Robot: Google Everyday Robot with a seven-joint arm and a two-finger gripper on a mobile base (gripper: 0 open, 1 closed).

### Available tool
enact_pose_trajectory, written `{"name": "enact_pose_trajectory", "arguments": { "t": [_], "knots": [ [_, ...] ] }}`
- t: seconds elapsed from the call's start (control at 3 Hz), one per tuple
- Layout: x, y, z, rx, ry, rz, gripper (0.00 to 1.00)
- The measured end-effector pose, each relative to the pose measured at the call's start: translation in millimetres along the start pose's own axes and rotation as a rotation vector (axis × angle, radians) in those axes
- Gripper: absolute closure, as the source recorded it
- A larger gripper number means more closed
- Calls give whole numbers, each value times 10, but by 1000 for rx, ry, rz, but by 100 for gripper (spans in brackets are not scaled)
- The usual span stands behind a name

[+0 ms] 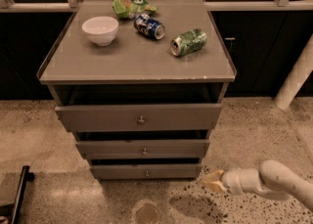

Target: Close middle drawer

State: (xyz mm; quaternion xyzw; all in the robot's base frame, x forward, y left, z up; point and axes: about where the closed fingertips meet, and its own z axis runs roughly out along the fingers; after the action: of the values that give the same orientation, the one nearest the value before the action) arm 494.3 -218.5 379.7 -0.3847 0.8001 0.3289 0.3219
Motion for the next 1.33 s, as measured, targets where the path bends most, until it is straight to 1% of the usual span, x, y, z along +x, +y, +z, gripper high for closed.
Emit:
{"name": "enact_pose_trajectory", "arguments": {
  "t": [0.33, 1.33],
  "knots": [
    [34, 272, -83, -12, 27, 9, 82],
    [41, 280, -67, -15, 27, 10, 13]
  ]
}}
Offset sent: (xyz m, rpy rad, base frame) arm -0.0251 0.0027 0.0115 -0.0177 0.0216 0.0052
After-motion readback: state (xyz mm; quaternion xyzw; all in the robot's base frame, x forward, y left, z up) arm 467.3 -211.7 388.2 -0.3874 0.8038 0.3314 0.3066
